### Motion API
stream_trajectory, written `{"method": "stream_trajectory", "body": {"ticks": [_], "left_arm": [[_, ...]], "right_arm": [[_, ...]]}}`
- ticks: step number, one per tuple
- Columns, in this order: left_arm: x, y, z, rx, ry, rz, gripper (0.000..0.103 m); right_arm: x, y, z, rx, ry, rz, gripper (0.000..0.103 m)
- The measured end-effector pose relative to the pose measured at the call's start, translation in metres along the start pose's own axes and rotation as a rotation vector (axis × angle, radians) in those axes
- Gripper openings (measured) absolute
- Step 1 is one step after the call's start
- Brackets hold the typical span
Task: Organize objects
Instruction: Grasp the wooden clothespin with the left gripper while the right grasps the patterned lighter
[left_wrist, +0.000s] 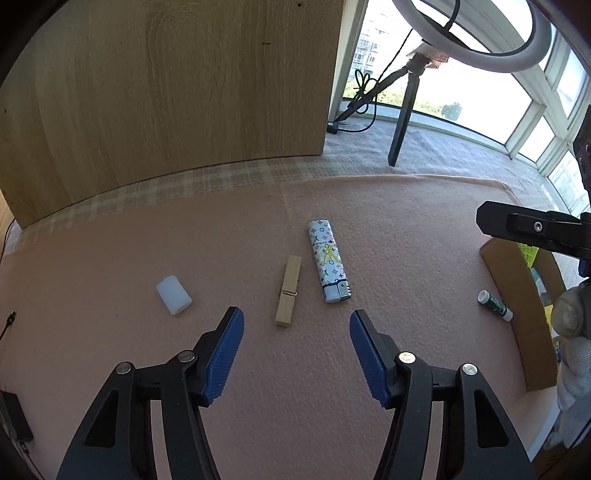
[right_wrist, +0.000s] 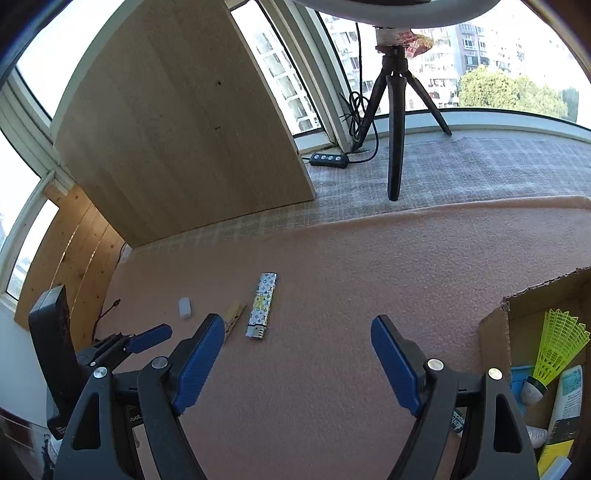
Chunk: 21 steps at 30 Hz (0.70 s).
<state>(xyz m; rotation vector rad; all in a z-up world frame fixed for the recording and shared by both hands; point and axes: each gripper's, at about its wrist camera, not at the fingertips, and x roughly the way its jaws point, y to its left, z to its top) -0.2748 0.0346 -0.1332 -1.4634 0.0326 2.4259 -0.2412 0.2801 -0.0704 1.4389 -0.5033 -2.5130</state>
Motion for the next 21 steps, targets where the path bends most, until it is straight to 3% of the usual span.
{"method": "stream_trajectory", "body": {"ticks": [8, 11, 21], "left_arm": [[0.042, 0.004, 0.006, -0.003, 0.045, -0.012, 0.054], [0.053, 0.008, 0.008, -0.013, 0.052, -0.010, 0.048], [0.063, 0.018, 0.011, -0.026, 0.030, 0.029, 0.015]], "right_arm": [[0.070, 0.016, 0.011, -0.013, 0.122, 0.010, 0.078], [0.091, 0.023, 0.011, -0.027, 0.153, 0.004, 0.071], [0.134, 0.039, 0.008, -0.074, 0.212, -0.058, 0.053]]}}
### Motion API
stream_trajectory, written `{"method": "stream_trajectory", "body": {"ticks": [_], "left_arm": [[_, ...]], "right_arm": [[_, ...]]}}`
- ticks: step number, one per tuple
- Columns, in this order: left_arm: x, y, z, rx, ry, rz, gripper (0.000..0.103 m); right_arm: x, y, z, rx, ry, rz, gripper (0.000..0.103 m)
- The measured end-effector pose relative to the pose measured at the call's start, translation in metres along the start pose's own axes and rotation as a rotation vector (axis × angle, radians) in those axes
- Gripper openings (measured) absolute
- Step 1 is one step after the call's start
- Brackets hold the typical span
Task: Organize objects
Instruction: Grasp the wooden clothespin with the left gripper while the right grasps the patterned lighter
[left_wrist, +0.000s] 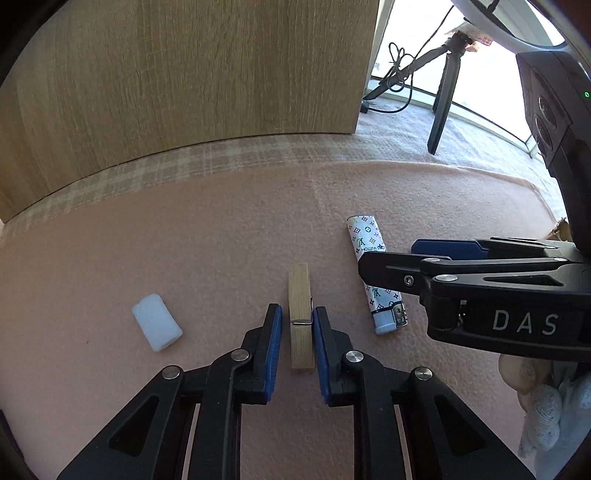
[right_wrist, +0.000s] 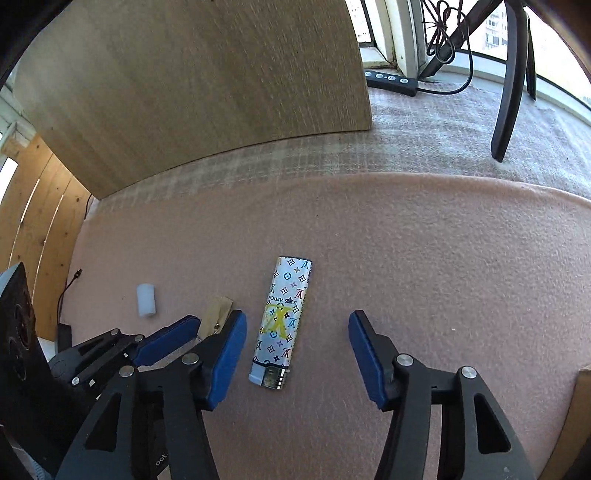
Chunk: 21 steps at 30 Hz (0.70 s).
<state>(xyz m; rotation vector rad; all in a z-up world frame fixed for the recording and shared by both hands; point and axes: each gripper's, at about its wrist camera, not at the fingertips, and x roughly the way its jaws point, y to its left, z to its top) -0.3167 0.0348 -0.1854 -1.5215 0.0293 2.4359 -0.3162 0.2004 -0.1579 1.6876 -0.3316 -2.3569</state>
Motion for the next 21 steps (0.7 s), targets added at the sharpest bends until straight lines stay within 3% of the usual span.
{"method": "stream_trajectory", "body": {"ticks": [8, 12, 21], "left_arm": [[-0.002, 0.009, -0.004, -0.005, -0.011, 0.014, 0.014], [-0.008, 0.012, -0.012, -0.022, -0.012, 0.013, 0.014], [-0.023, 0.010, -0.040, -0.074, -0.008, -0.014, 0.014]], "right_arm": [[0.010, 0.024, -0.002, -0.145, -0.006, -0.146, 0.042], [0.010, 0.027, -0.006, -0.207, -0.014, -0.214, 0.024], [-0.006, 0.012, -0.030, -0.198, -0.012, -0.178, 0.021]]}}
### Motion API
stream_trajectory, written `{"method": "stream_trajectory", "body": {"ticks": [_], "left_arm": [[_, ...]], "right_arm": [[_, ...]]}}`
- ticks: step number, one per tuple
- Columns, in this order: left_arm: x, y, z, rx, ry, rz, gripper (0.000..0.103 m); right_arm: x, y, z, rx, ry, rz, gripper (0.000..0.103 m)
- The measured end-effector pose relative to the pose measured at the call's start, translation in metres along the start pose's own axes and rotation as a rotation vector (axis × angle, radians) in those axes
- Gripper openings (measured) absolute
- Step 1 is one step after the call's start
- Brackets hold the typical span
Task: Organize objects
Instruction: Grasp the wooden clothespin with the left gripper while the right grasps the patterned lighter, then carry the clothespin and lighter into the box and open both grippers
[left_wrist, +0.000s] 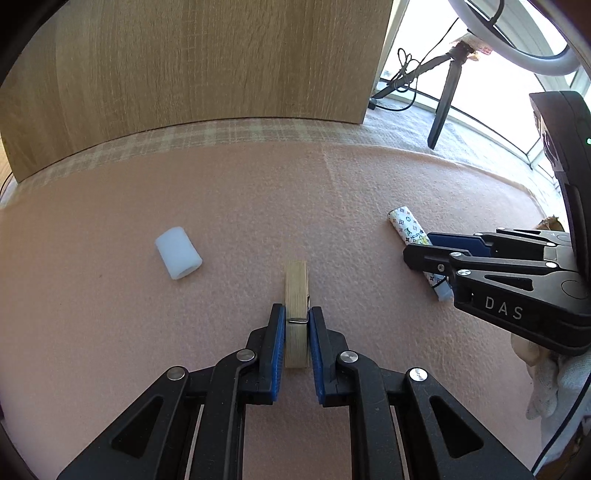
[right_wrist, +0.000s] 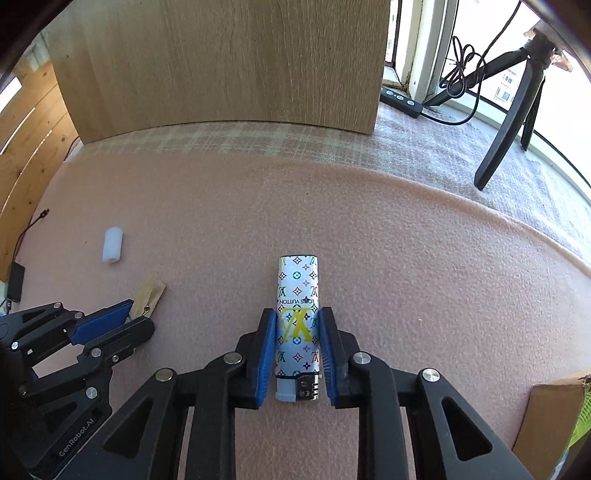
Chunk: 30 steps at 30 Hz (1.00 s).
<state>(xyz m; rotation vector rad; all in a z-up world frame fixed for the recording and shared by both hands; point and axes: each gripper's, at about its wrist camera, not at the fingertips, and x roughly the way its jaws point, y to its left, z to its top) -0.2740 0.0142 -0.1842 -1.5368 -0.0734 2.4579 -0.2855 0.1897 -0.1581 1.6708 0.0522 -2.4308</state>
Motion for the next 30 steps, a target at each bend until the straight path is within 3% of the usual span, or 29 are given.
{"method": "stream_trajectory", "body": {"ticks": [11, 21, 30], "left_arm": [[-0.028, -0.030, -0.052, -0.013, 0.006, -0.023, 0.013], [-0.078, -0.076, -0.080, 0.042, -0.078, -0.013, 0.014], [-0.116, -0.122, -0.086, 0.105, -0.144, -0.052, 0.014]], "right_arm": [[-0.035, -0.018, -0.073, 0.066, -0.017, 0.070, 0.021], [-0.084, -0.033, -0.134, 0.086, -0.068, 0.082, 0.021], [-0.126, -0.049, -0.165, 0.119, -0.134, 0.099, 0.021]]}}
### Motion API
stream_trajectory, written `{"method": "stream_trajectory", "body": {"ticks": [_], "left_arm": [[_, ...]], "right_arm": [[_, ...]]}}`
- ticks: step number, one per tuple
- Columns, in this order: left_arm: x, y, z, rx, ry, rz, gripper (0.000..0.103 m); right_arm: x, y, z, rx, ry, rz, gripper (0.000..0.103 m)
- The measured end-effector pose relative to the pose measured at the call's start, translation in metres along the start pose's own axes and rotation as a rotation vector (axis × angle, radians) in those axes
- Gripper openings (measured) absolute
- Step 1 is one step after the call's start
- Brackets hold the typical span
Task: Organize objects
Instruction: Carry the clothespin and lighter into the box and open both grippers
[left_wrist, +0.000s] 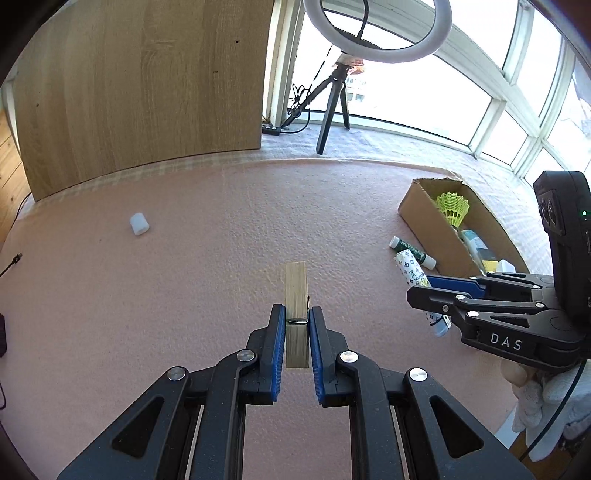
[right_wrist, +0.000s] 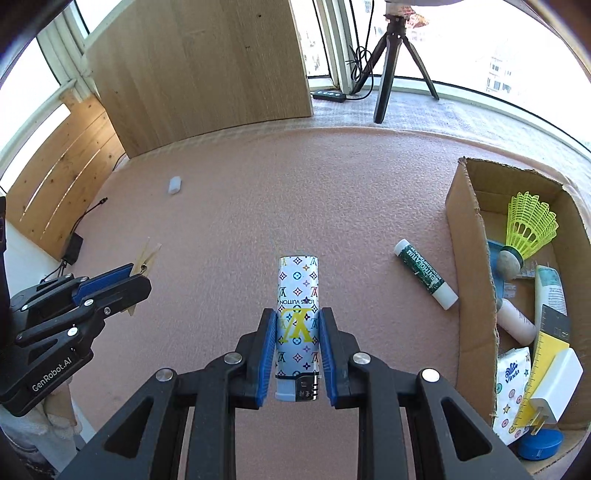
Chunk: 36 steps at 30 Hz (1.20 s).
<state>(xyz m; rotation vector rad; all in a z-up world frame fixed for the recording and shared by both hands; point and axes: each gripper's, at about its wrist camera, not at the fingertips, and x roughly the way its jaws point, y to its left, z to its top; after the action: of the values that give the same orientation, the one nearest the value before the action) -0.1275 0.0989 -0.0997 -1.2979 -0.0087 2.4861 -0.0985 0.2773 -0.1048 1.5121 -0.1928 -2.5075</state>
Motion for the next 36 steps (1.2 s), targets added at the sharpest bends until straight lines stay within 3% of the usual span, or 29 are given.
{"method": "stream_trajectory", "body": {"ticks": [10, 18, 36], "left_arm": [[-0.012, -0.043, 0.003, 0.055, -0.011, -0.064, 0.014], [-0.005, -0.082, 0.010, 0.109, -0.003, -0.121, 0.014], [0.060, -0.203, 0.052, 0.249, 0.048, -0.230, 0.014]], "right_arm": [[-0.051, -0.032, -0.026, 0.073, -0.070, -0.002, 0.021], [-0.093, -0.069, -0.048, 0.138, -0.132, -0.061, 0.021], [-0.132, -0.168, -0.069, 0.278, -0.181, -0.168, 0.021]]}}
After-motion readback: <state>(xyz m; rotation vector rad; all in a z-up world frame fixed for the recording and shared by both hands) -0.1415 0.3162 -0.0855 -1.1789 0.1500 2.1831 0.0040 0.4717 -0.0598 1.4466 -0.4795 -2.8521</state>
